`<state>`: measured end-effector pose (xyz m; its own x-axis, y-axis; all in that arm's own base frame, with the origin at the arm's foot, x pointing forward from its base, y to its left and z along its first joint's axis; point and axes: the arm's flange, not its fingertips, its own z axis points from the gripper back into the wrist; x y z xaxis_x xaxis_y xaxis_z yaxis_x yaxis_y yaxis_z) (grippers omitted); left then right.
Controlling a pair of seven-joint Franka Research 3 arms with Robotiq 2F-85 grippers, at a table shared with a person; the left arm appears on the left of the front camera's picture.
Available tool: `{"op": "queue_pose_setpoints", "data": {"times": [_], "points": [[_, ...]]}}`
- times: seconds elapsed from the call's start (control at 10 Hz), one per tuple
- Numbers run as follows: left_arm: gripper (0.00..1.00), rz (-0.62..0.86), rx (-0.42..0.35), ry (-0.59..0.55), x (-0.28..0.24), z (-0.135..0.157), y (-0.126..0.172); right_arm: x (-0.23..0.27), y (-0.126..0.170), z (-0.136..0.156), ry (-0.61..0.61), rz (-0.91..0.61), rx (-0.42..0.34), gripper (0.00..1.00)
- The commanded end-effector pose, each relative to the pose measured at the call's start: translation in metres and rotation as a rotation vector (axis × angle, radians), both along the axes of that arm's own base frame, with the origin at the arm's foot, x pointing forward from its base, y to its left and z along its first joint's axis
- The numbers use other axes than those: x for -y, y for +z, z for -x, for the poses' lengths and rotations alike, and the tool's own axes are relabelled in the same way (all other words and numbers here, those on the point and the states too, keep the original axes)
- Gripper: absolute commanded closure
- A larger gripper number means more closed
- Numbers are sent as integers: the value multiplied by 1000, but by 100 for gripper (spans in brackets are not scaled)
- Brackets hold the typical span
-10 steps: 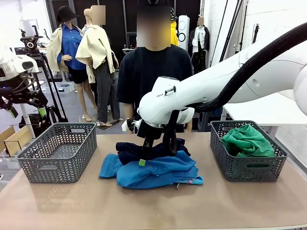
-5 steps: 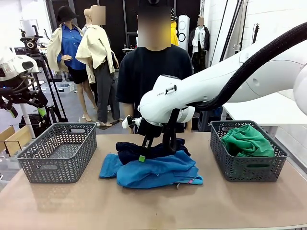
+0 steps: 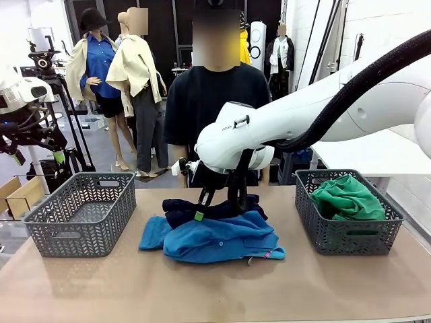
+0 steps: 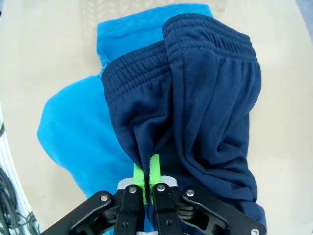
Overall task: Sort the tops and bottoms.
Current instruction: Lift clothes from the center of the table with your right hand.
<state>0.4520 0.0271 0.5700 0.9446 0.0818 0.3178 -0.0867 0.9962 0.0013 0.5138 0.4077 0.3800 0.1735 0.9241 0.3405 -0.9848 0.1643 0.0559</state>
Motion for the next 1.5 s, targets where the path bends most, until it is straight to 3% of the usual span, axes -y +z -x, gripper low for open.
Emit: {"op": "queue_pose_setpoints", "data": {"times": [0.0, 0.1, 1.4], "points": [[0, -19, -8, 3, -2, 1, 2, 2, 1, 2, -4, -28, -5, 94], [0, -19, -8, 3, -2, 1, 2, 2, 1, 2, -14, -33, 0, 74], [0, -19, -8, 3, -2, 1, 2, 1, 9, 1, -52, -51, 15, 74]]}}
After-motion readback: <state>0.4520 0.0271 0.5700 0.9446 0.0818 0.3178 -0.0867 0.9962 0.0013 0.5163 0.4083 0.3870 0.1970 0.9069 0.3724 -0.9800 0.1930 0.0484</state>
